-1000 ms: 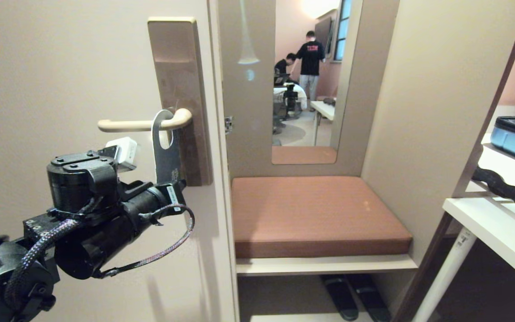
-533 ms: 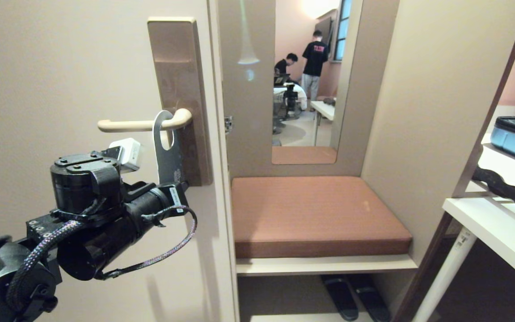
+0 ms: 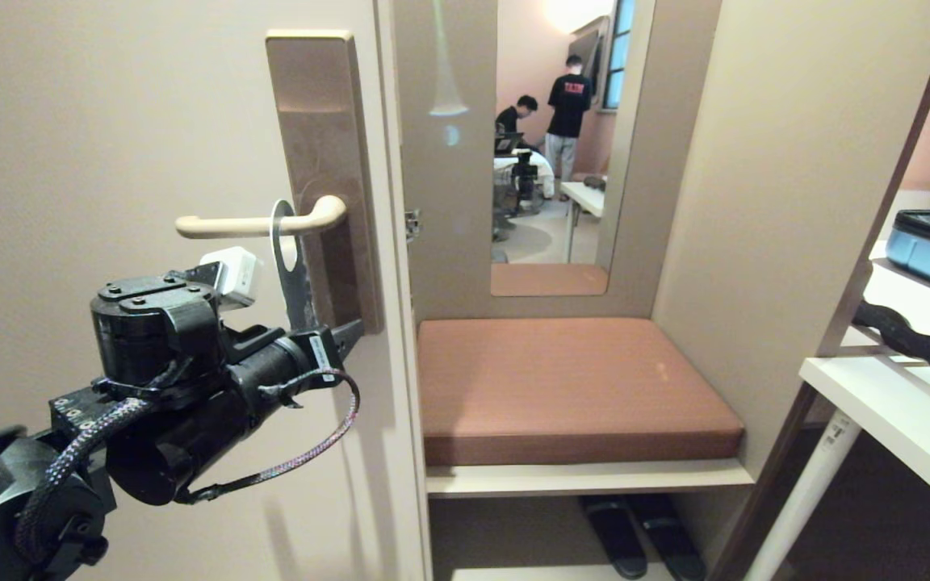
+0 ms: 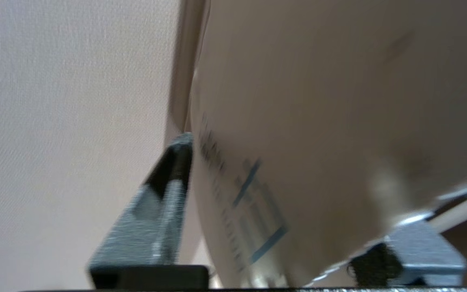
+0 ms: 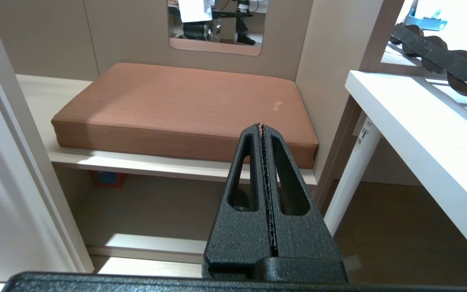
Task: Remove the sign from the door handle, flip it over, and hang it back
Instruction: Hang the sign back with the other side facing out
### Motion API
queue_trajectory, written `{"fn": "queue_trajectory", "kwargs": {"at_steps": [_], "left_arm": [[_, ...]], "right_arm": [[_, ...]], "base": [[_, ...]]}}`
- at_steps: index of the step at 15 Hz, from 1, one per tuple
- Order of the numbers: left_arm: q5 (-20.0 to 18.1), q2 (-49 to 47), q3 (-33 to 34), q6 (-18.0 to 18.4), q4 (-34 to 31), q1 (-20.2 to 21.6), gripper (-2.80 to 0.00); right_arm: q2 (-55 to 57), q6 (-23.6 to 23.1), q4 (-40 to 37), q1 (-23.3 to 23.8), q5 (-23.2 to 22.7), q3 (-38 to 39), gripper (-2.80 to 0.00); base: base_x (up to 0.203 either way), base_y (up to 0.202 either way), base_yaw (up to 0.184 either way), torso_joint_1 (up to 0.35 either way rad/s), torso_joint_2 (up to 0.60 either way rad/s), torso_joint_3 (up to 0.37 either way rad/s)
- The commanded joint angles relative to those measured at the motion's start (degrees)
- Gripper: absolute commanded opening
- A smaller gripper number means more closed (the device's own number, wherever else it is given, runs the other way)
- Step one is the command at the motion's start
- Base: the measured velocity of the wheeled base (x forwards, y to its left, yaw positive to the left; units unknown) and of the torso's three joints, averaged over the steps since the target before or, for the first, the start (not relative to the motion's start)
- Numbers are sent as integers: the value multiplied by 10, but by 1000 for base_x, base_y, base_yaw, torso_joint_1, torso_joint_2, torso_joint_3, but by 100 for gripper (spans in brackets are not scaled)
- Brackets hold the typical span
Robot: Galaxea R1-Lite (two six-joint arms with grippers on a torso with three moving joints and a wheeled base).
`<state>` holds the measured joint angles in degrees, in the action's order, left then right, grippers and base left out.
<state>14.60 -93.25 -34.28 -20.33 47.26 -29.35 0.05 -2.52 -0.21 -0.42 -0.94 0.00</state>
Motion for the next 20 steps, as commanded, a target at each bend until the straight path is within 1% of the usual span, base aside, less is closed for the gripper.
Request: {"fn": "queue_trajectory", "kwargs": {"at_steps": [1, 7, 12, 16, 18, 20], "left_arm": [[1, 2, 2, -1, 10, -6, 0], [2, 40, 31, -2, 17, -13, 0], [1, 104, 93, -1, 17, -19, 0], [0, 171, 156, 0, 17, -19, 0], [-3, 202, 194, 9, 17, -19, 0], [-4, 224, 217, 24, 17, -19, 0]], "right_arm": [[0, -1, 0, 0, 0, 0, -280], [0, 0, -1, -1, 0, 0, -280], [0, 0, 0, 0, 0, 0, -280], [0, 0, 0, 0, 0, 0, -280], [0, 0, 0, 0, 0, 0, -280], [0, 0, 0, -1, 0, 0, -280]], "base": [[0, 0, 0, 0, 0, 0], [0, 0, 0, 0, 0, 0], [0, 0, 0, 0, 0, 0], [0, 0, 0, 0, 0, 0], [0, 0, 0, 0, 0, 0], [0, 0, 0, 0, 0, 0]]}}
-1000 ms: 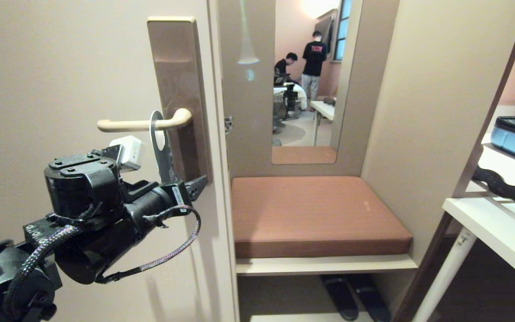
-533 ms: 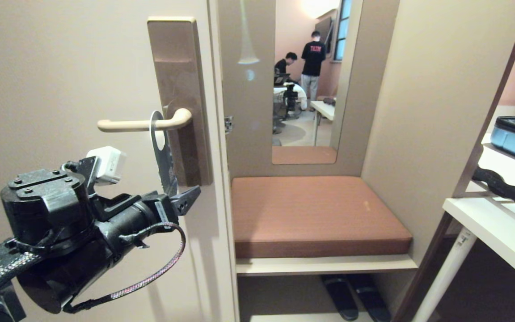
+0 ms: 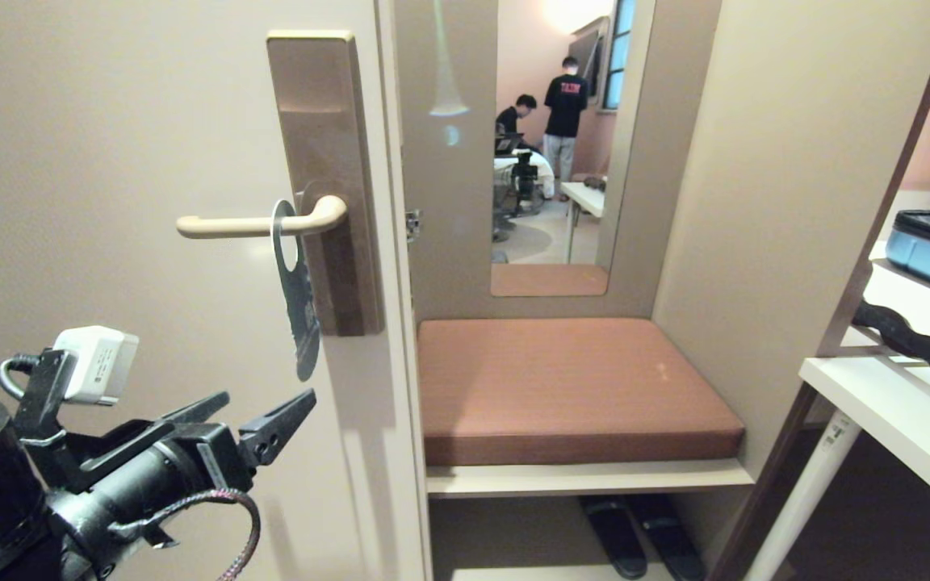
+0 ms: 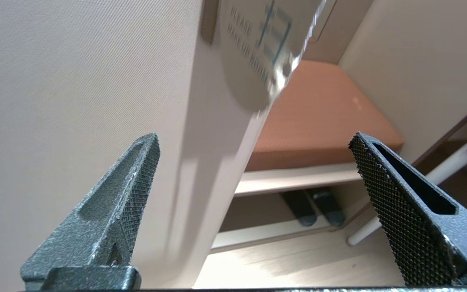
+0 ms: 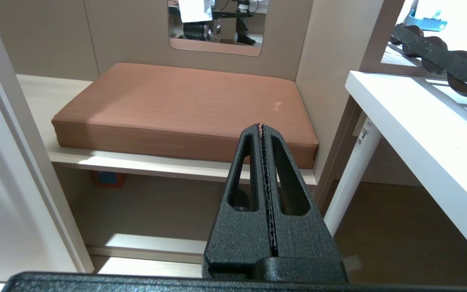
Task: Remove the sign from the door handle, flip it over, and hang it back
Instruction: Hang the sign back with the other side facing out
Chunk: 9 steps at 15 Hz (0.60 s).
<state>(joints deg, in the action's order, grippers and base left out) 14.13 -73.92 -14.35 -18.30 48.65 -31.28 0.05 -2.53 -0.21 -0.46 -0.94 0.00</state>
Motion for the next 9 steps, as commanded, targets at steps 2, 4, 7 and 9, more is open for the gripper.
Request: {"fn": "queue_trajectory", "kwargs": {"at_steps": [2, 4, 7, 9], "left_arm": [[0, 42, 20, 7, 4, 0, 0], [0, 43, 21, 7, 4, 1, 0], [0, 43, 21, 6, 4, 2, 0], [1, 42, 21, 6, 4, 2, -280]], "right_arm": [[0, 0, 0, 0, 0, 0, -280], [0, 0, 0, 0, 0, 0, -280], [0, 0, -1, 0, 0, 0, -280], [0, 0, 0, 0, 0, 0, -280]], "base": [[0, 0, 0, 0, 0, 0], [0, 0, 0, 0, 0, 0], [0, 0, 0, 0, 0, 0], [0, 0, 0, 0, 0, 0]]}}
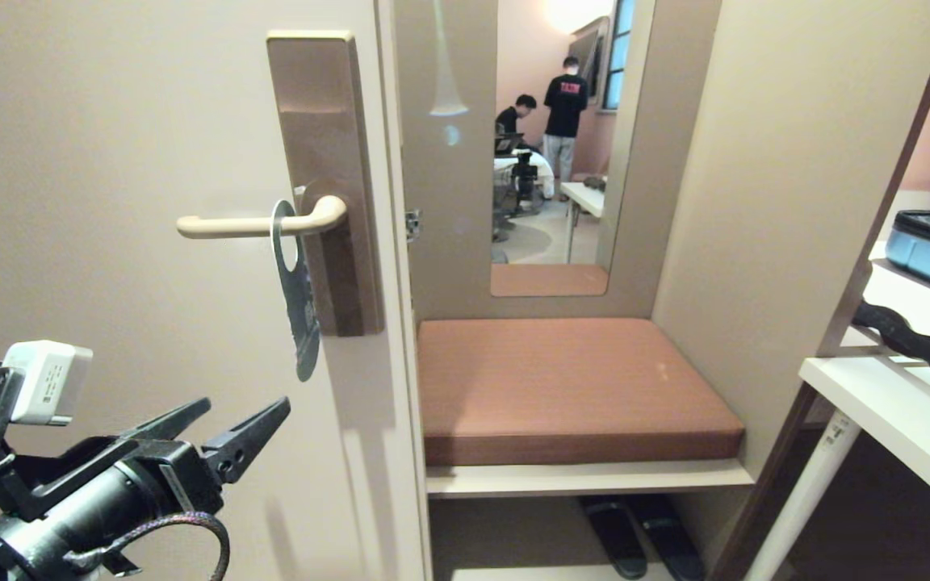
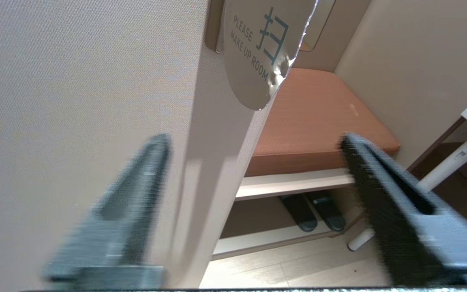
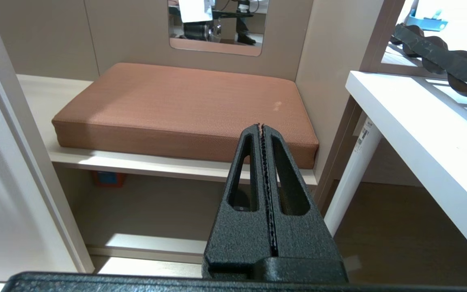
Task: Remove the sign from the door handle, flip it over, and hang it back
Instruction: Hang the sign back with the other side facing out
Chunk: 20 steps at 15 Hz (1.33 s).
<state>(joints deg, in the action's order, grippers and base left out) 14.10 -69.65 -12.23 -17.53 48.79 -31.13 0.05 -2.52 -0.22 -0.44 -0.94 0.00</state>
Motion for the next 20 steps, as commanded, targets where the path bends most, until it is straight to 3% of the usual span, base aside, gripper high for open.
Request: {"fn": "queue_trajectory", "kwargs": {"at_steps": [1, 8, 20], "left_arm": [[0, 0, -1, -2, 3, 3, -280], [1, -5, -11, -2, 3, 16, -280], [2, -105, -143, -1, 3, 27, -280]], "right_arm": [[0, -1, 0, 0, 0, 0, -280], [0, 0, 0, 0, 0, 0, -280], [0, 0, 0, -1, 0, 0, -280]], "base": [[0, 0, 0, 0, 0, 0], [0, 0, 0, 0, 0, 0], [0, 0, 0, 0, 0, 0]]}}
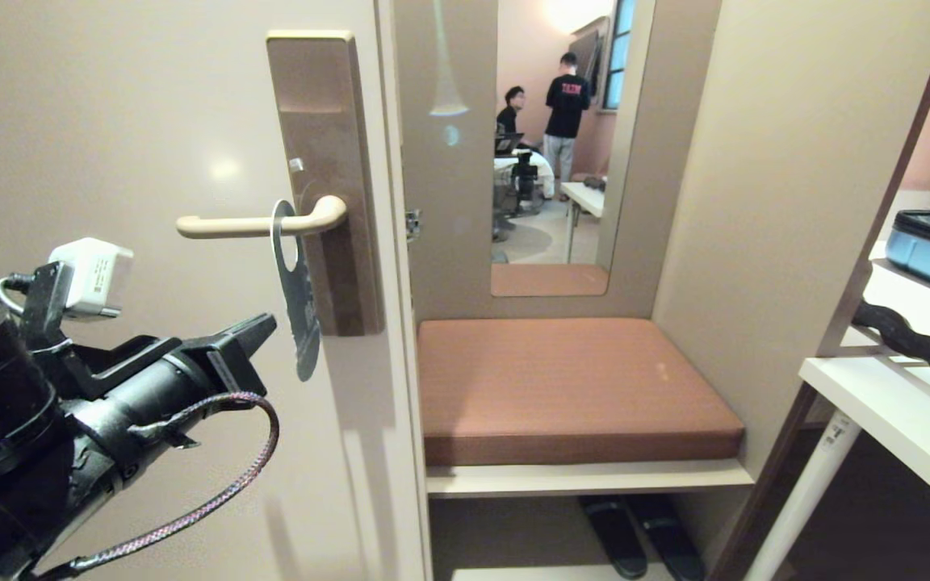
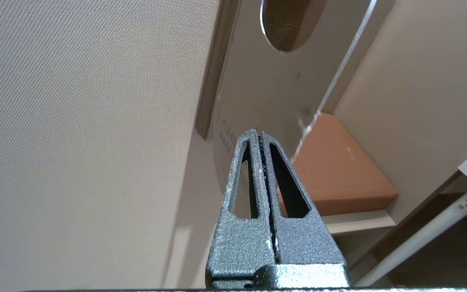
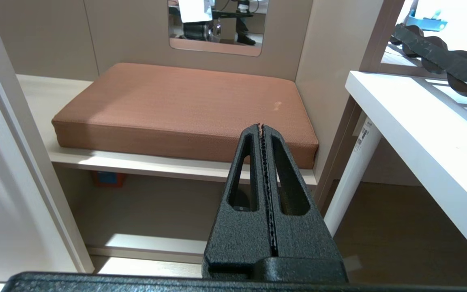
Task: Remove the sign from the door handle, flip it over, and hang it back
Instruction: Hang the sign back with the other side facing out
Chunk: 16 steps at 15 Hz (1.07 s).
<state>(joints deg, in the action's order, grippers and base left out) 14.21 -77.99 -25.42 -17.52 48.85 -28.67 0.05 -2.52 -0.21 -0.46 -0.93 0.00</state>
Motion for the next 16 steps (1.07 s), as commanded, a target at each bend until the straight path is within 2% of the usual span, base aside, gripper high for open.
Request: {"fn": "queue_trajectory", "kwargs": {"at_steps": [1, 16], "left_arm": [[1, -29, -15, -1, 3, 6, -280], [1, -88, -86, -2, 3, 4, -280]], "right_arm": [[0, 0, 0, 0, 0, 0, -280], [0, 0, 0, 0, 0, 0, -280]], "base": [[0, 0, 0, 0, 0, 0], [0, 0, 0, 0, 0, 0]]}}
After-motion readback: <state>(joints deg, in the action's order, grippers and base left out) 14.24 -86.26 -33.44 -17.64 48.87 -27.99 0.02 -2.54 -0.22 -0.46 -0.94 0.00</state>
